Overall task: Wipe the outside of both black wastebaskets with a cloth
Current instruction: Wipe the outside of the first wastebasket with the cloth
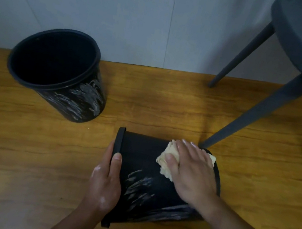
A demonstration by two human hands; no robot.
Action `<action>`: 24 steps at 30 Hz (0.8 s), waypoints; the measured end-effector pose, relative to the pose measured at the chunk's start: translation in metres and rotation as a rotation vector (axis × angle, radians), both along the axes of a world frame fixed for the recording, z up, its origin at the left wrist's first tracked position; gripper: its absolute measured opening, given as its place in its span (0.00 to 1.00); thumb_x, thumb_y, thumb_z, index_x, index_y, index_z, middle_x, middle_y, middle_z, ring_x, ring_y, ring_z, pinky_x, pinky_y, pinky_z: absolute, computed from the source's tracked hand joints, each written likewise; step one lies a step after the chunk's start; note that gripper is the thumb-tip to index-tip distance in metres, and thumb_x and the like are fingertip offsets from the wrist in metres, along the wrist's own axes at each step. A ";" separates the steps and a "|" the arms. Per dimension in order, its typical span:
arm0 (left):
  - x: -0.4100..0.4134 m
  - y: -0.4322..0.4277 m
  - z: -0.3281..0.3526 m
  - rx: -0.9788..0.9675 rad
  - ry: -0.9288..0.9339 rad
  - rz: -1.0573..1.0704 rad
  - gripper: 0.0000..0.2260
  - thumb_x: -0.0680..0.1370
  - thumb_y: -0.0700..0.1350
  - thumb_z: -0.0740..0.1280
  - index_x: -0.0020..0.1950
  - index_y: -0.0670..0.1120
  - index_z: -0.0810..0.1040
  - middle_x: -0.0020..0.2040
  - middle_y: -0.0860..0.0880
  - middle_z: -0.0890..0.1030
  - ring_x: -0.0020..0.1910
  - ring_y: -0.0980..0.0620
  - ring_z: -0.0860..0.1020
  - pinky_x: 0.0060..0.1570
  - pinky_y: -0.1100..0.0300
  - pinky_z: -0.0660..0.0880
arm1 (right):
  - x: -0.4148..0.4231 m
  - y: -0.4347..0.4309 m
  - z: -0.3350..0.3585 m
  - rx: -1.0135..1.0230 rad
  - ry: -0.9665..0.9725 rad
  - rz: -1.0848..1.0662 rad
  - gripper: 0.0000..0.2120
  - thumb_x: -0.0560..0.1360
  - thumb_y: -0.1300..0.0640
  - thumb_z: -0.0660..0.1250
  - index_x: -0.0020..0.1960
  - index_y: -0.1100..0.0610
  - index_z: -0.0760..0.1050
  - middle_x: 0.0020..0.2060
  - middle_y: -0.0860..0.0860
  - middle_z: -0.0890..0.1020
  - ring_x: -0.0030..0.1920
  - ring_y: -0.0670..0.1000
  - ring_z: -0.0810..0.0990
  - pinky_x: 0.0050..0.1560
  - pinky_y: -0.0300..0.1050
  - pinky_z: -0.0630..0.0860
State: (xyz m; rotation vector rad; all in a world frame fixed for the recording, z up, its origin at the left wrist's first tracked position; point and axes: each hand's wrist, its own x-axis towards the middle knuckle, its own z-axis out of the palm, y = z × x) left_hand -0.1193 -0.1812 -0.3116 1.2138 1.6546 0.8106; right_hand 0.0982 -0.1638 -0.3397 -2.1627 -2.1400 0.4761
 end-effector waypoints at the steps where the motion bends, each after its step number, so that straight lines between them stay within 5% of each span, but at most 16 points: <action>1: 0.001 0.000 0.000 -0.006 -0.013 0.009 0.24 0.84 0.56 0.52 0.80 0.57 0.59 0.65 0.59 0.77 0.66 0.57 0.75 0.67 0.55 0.72 | -0.011 0.007 0.003 -0.008 0.008 -0.021 0.40 0.77 0.32 0.32 0.79 0.49 0.61 0.79 0.48 0.64 0.80 0.52 0.57 0.78 0.52 0.50; 7: 0.001 0.001 -0.002 -0.025 -0.029 0.073 0.21 0.85 0.53 0.53 0.79 0.57 0.63 0.66 0.55 0.78 0.64 0.58 0.75 0.67 0.56 0.70 | -0.082 0.003 0.012 0.086 0.060 0.168 0.32 0.83 0.37 0.41 0.80 0.54 0.60 0.78 0.52 0.65 0.79 0.55 0.60 0.78 0.58 0.56; 16: -0.005 0.007 -0.007 -0.023 -0.098 0.057 0.18 0.86 0.50 0.55 0.76 0.55 0.68 0.50 0.56 0.86 0.50 0.59 0.84 0.55 0.53 0.79 | -0.071 -0.022 0.006 0.146 -0.021 0.432 0.34 0.83 0.36 0.52 0.82 0.54 0.56 0.81 0.50 0.59 0.81 0.52 0.54 0.79 0.57 0.54; 20: -0.005 0.007 -0.002 0.010 -0.086 0.028 0.18 0.86 0.51 0.54 0.75 0.60 0.69 0.53 0.68 0.82 0.54 0.65 0.80 0.59 0.55 0.77 | -0.025 -0.017 0.001 0.079 -0.063 0.309 0.33 0.84 0.35 0.44 0.82 0.52 0.55 0.81 0.48 0.60 0.81 0.50 0.54 0.79 0.55 0.52; 24: -0.003 0.005 -0.004 0.007 -0.065 0.019 0.19 0.85 0.55 0.53 0.76 0.62 0.66 0.57 0.65 0.82 0.59 0.66 0.78 0.64 0.55 0.75 | 0.004 -0.014 -0.006 0.067 -0.030 0.081 0.33 0.84 0.36 0.38 0.81 0.52 0.61 0.79 0.48 0.65 0.80 0.50 0.58 0.79 0.55 0.54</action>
